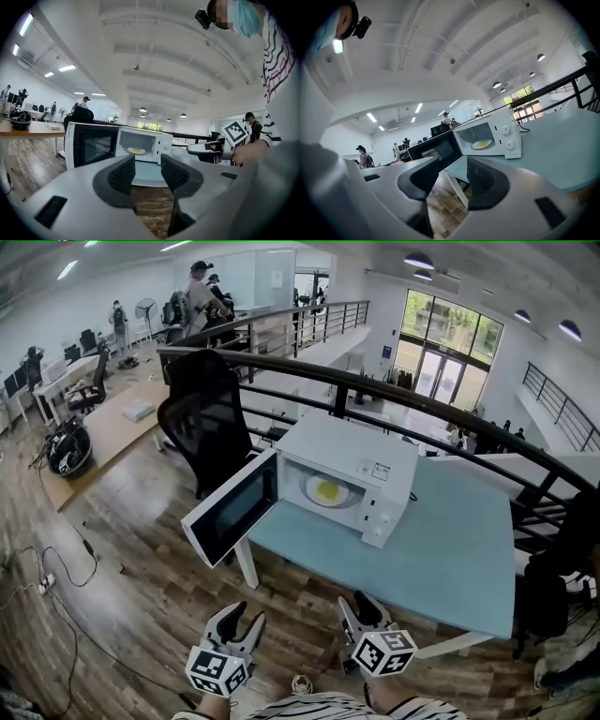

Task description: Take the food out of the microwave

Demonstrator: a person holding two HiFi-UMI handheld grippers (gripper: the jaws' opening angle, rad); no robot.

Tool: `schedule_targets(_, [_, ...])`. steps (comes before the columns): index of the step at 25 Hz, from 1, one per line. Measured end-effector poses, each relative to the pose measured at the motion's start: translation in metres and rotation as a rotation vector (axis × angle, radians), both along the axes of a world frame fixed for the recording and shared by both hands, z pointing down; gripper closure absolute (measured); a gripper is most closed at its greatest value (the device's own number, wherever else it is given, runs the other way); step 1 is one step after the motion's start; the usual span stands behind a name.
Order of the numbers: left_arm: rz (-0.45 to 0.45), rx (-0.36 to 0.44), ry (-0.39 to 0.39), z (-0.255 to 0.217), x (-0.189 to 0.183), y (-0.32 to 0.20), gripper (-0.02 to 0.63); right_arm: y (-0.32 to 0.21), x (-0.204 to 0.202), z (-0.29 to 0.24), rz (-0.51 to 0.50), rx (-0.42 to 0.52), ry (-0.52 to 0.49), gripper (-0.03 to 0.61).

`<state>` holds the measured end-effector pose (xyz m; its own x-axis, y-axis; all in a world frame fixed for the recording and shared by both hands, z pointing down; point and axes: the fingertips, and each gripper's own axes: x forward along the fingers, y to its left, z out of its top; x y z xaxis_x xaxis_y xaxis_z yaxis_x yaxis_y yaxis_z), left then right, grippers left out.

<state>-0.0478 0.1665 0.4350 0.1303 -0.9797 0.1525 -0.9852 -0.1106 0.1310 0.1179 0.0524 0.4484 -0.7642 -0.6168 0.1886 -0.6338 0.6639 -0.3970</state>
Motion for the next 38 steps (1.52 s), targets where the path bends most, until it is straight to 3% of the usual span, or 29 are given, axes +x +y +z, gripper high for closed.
schedule_targets(14, [0.033, -0.02, -0.001, 0.009, -0.025, -0.094, 0.465, -0.076, -0.03, 0.009, 0.011, -0.024, -0.001, 0.399])
schedule_targets(28, [0.292, -0.053, -0.001, 0.013, -0.072, -0.172, 0.465, -0.105, -0.074, 0.014, 0.251, -0.055, -0.011, 0.399])
schedule_targets(38, [0.45, -0.068, -0.003, 0.026, -0.092, -0.202, 0.465, -0.114, -0.1, 0.02, 0.408, -0.043, -0.012, 0.399])
